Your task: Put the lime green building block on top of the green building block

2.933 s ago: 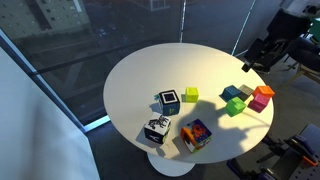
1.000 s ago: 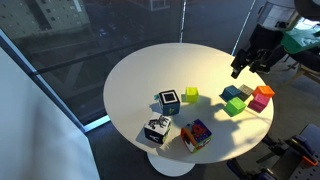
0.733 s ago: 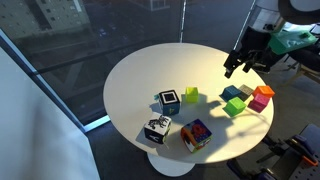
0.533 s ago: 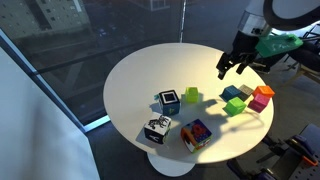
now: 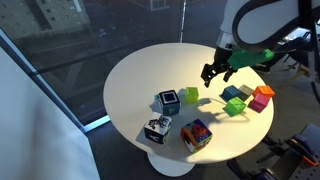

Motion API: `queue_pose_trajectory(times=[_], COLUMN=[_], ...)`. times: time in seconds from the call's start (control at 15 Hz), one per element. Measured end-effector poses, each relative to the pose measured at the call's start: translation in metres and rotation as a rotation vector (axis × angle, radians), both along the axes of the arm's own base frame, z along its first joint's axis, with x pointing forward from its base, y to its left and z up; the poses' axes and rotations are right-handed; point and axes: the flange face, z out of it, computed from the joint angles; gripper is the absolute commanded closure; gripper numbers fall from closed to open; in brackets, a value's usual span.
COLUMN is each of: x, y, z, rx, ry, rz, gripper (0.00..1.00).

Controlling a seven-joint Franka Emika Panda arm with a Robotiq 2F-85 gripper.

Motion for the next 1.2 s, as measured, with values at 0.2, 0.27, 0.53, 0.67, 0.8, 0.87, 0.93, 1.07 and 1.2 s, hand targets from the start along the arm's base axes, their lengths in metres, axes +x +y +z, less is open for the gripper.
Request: queue_pose_trajectory(times=[0.2, 0.27, 0.53, 0.67, 0.8, 0.87, 0.93, 1.07, 1.2], x=[0.013, 0.017, 0.031, 0.037, 0.042, 0.044, 0.045, 0.049, 0.052], y=[0.007, 0.008, 0.013, 0.016, 0.019, 0.02, 0.02, 0.021, 0.022], z=[-0.013, -0.015, -0.025, -0.03, -0.035, -0.038, -0.041, -0.046, -0.051], rx=[-0.002, -0.002, -0.005, -0.007, -0.01, -0.011, -0.012, -0.014, -0.016], ry=[0.003, 0.002, -0.006, -0.009, -0.015, -0.017, -0.02, -0.024, -0.029], rz=[-0.036, -0.046, -0.086, -0.106, -0.127, -0.136, -0.143, -0.159, -0.172], gripper=[0.0, 0.0, 0.0, 0.0, 0.0, 0.0, 0.0, 0.0, 0.0])
